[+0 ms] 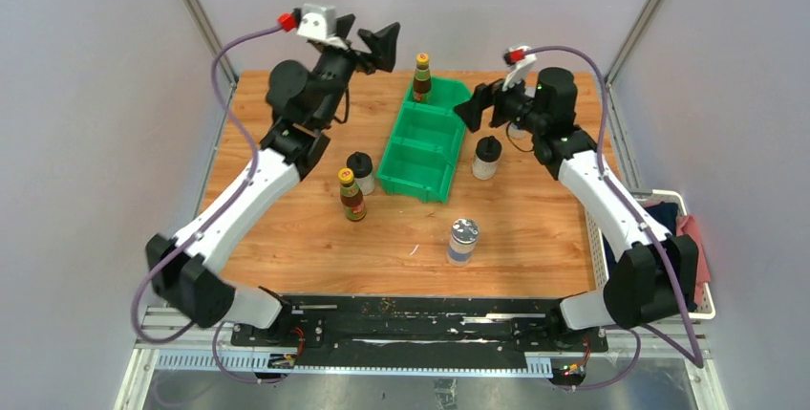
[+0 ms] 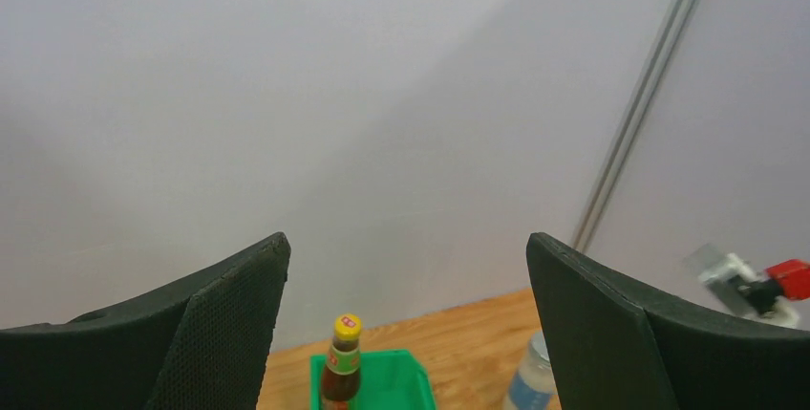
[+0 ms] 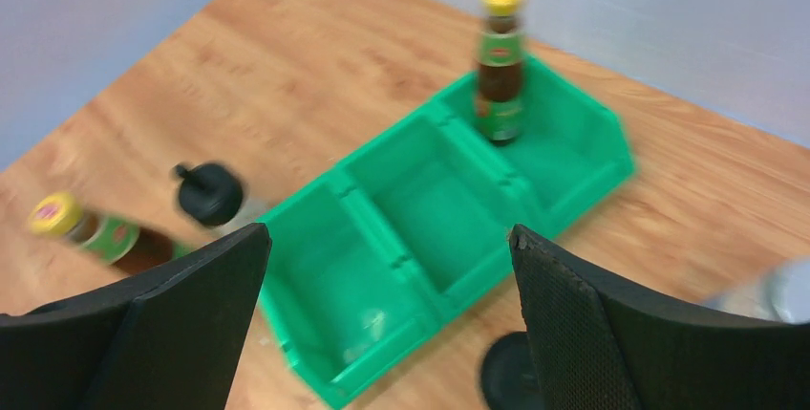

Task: Organize the condiment bottles
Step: Pick up the bottle from the center of the board.

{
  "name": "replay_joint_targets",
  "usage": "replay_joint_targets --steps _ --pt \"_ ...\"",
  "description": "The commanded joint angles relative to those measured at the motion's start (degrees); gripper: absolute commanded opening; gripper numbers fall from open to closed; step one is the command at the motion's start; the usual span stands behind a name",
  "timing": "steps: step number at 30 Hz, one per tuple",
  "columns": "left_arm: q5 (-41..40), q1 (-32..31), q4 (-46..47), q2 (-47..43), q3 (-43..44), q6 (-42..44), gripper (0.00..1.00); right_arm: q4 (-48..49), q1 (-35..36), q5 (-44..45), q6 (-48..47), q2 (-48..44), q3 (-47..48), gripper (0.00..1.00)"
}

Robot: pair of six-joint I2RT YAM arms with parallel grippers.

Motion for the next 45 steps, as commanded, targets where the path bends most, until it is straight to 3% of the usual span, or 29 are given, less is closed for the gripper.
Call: replay_joint_targets --steps 1,8,18,24,32,45 --pt "-3.37 -0.42 -3.93 -10.04 -9.4 -8.04 0.97 -4.54 8.25 -3.0 -8.96 -3.29 -0.42 1.0" --pt "-6.51 -1.55 -8.26 -24.34 -20.29 -11.27 0.96 -4.37 19.12 1.27 -13.23 -5.63 -3.49 1.0" --pt "-10.47 -5.67 -11.81 -35.99 -29.91 -11.08 0.97 -2.77 29.35 4.14 -16.44 -7.71 -7.23 0.99" --pt "-14.04 -9.57 -16.23 -41.68 -31.61 -6.68 1.0 2.09 34.37 5.31 -17.59 -6.43 -11.06 0.99" --pt "-17.15 -10.47 -20.79 -50.83 -30.55 -0.97 1.0 11.25 35.51 4.18 -17.53 -1.86 -12.55 0.99" --pt "-7.59 -10.45 -18.07 -64.02 -33.81 8.41 1.0 13.44 35.53 2.18 -20.34 13.21 -2.63 0.99"
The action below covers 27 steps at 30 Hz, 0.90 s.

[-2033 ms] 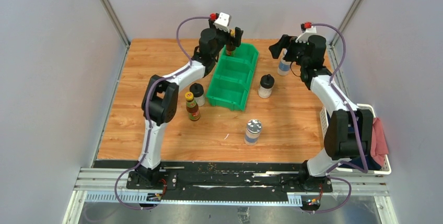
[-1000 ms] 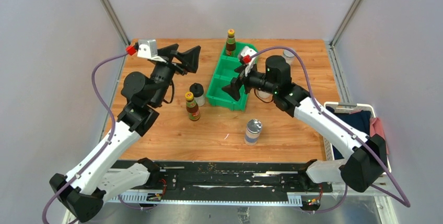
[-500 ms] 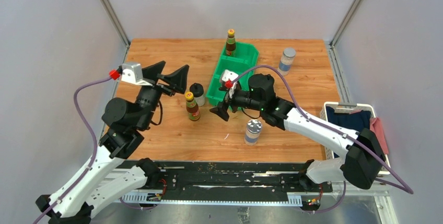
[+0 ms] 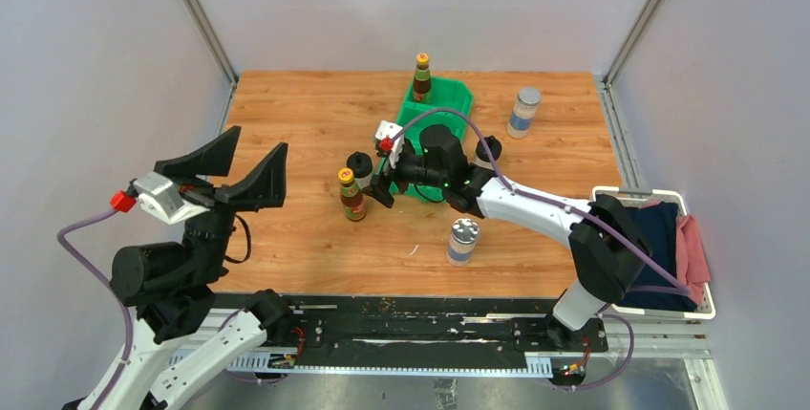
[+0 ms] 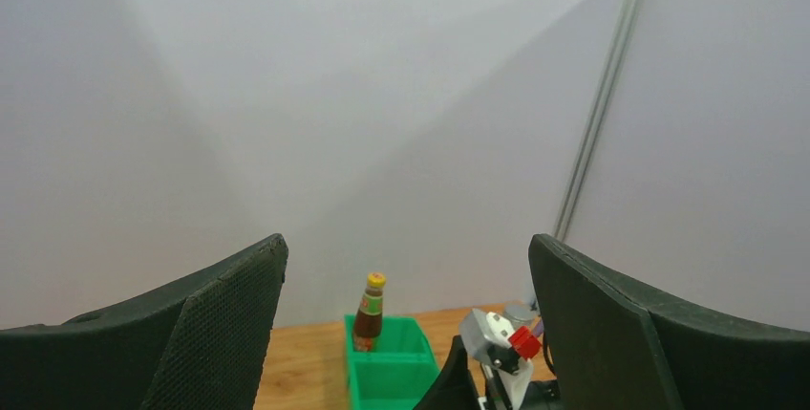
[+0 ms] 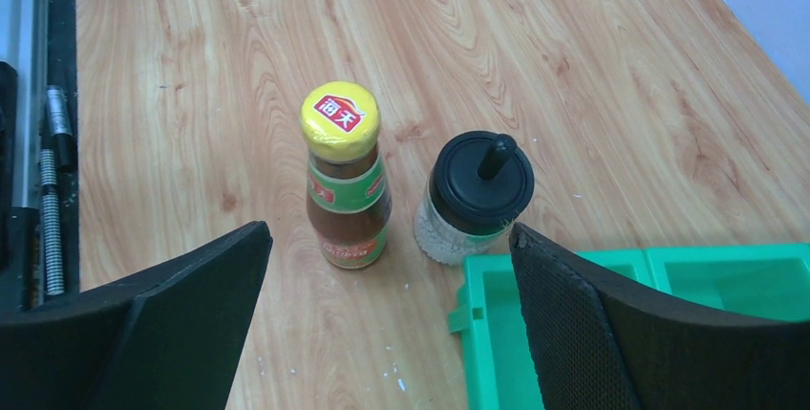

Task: Organize the condiment bottles
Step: Pick up the bottle from the center of the board.

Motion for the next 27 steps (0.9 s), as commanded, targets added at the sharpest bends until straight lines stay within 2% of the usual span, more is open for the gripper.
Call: replay_joint_targets --steps 1,15,27 --pt "4.99 -0.43 1.65 -2.18 -2.69 5.18 1.0 2.21 0.54 -0.83 -2.65 2.58 3.08 0.99" --pt "15.07 -0.38 4.9 0.69 -3.24 6.59 1.0 3.15 0.46 -2.82 -5.32 4.57 3.7 1.0" --pt "14.3 -0.38 5.86 0.44 -4.91 6.49 1.0 6.35 0.11 -7.75 -3.16 8.06 6.02 1.0"
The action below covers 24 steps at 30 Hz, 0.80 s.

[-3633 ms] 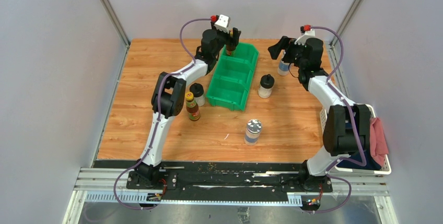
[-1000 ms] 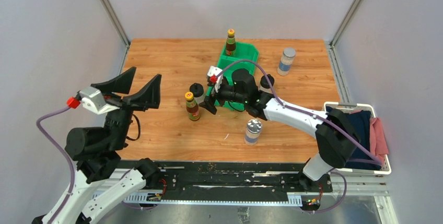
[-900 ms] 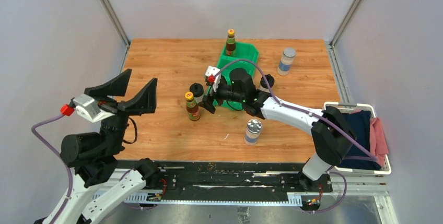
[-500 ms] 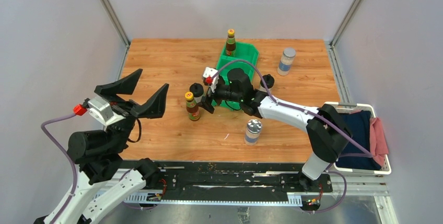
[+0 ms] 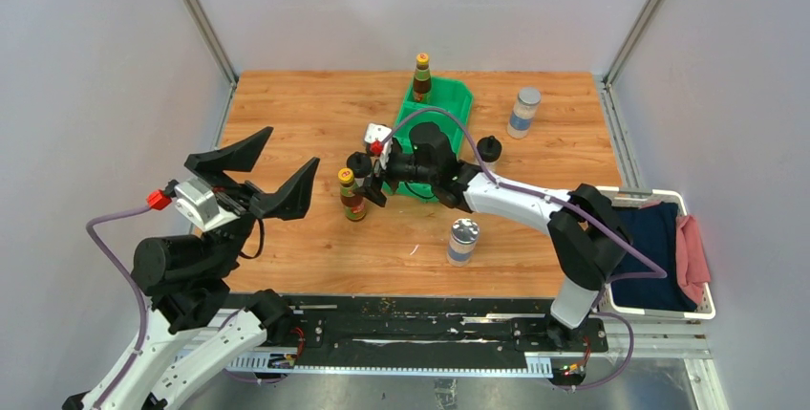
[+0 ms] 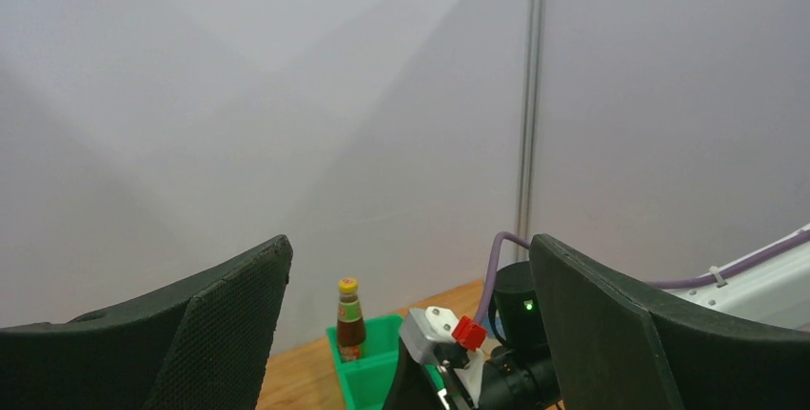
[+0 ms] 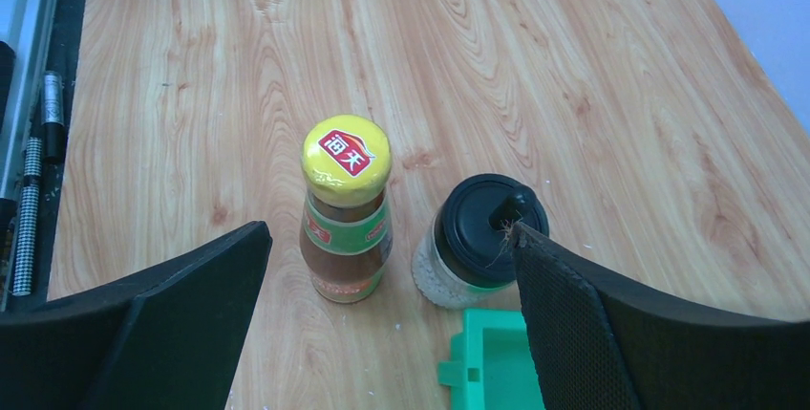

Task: Organize the condiment bottles
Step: Pick up the bottle from the center of the board.

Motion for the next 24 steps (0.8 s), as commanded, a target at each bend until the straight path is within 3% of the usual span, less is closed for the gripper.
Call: replay_joint_targets --steps 1,24 --pt "0.45 -0.38 1.18 0.29 -0.69 0.5 1.0 4.44 0.06 -3.86 1.89 1.4 1.55 1.0" --pt "0.7 -0.44 2.39 2.0 -1.61 -0.83 1.0 19.89 0.1 -8.63 11.68 4.46 -3.58 0.99"
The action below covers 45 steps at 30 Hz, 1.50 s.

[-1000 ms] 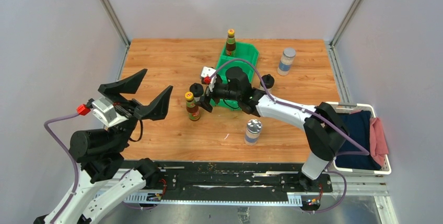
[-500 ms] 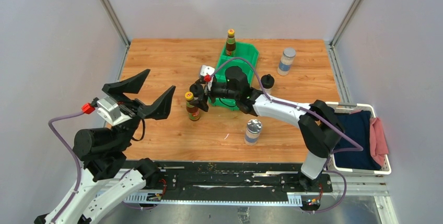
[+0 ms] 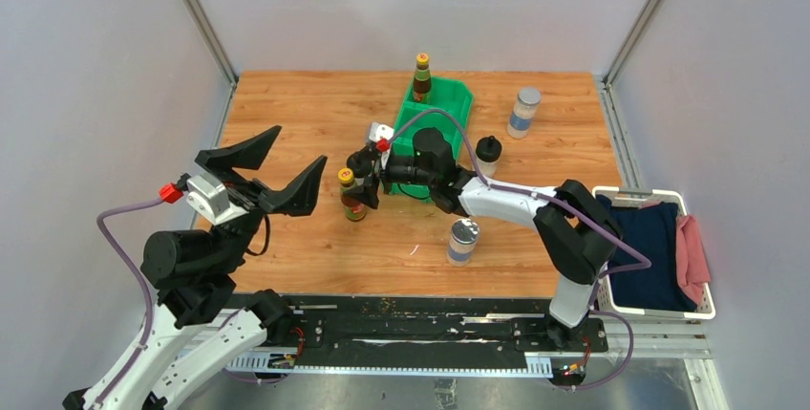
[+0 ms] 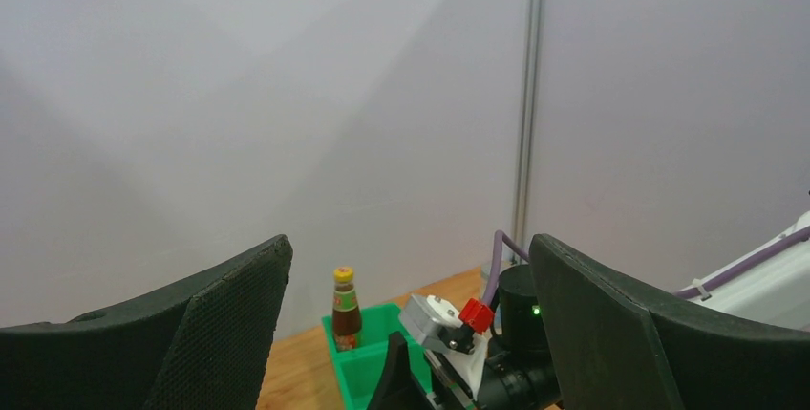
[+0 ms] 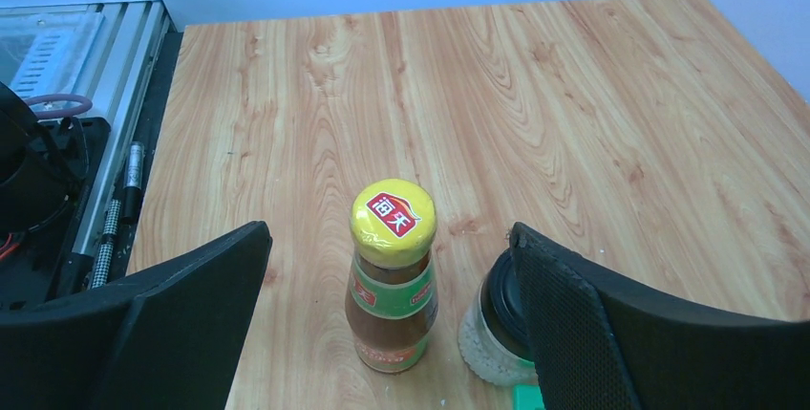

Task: Organize the condiment bottles
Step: Pick up the bottle from the center of the board.

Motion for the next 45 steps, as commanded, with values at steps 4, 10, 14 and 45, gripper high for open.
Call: replay_joint_targets --steps 4,10,14,45 --pt "0.54 -0.38 1.54 0.74 -0.63 -0.67 1.0 5.86 0.09 -2.36 3.4 1.59 -1.22 0.98" --pt "0.54 -0.38 1.64 0.97 -0.72 -0.79 1.0 7.8 0.08 -2.62 4.53 2.67 -1.56 0.97" --pt "0.55 -0.4 1.64 0.98 -0.8 -0.88 1.0 9.19 0.11 -2.96 5.43 3.36 -1.82 0.95" --pt "1.07 -0.38 2.74 1.23 -2.03 -1.58 1.0 9.73 0.2 -5.66 8.48 8.23 1.85 0.81"
